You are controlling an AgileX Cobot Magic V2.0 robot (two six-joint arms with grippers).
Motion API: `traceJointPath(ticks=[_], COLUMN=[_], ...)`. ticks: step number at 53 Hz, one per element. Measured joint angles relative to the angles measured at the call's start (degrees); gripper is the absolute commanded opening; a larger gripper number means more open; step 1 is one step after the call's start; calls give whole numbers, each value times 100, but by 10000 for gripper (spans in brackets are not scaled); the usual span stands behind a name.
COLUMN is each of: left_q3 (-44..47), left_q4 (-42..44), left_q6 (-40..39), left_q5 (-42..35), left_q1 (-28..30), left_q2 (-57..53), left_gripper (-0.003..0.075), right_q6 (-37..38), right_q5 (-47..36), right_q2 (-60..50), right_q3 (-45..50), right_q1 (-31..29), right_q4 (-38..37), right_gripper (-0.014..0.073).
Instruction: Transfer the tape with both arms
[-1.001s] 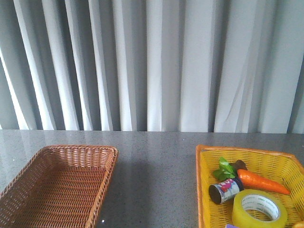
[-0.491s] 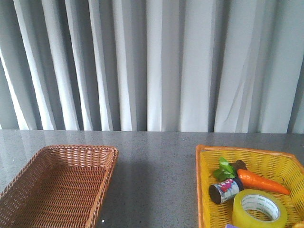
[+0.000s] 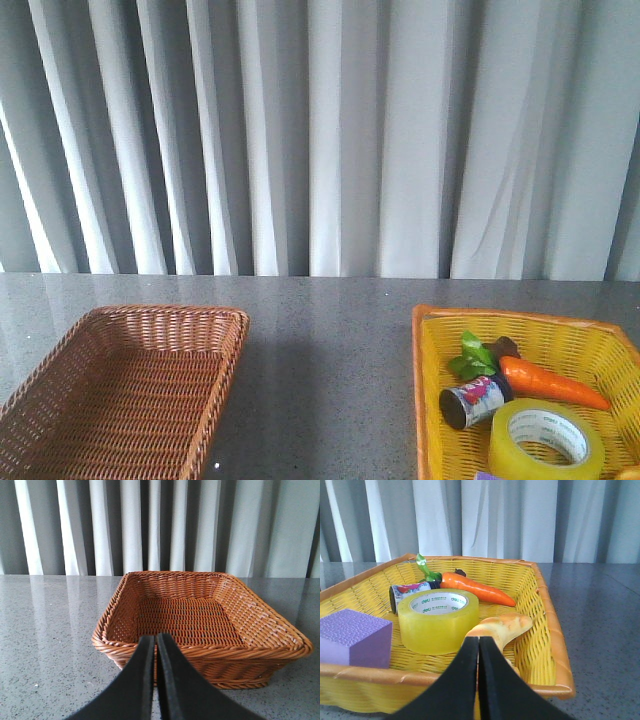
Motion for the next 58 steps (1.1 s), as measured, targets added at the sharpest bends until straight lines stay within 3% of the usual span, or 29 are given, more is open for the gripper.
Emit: traceJointPath(ticks=[8,13,24,29,43,58], left_q3=[0,0,-401,-763,-2677,-4698], left_q4=[6,138,199,199,205,205], left_q6=[13,135,195,195,195,224], left_q5=[-61,-487,-1095,-1248,-1165,12], left_q1=[0,0,0,0,0,-179], left_q2=[0,0,0,78,1963,3962], left_gripper=[-6,-6,-6,-6,-6,-6], right_q6=[0,14,225,380,883,1505], right_q5=[0,-124,-2296,-2680,-2433,-244], right_q2=[0,0,0,90,1943,4098], right_q3=[0,6,-2,-329,-2530,-4635], right_q1=[0,0,0,0,0,445], right_q4=[0,56,336,304,-537,-1373], right_gripper=[-8,-8,-8,-8,-8,-8])
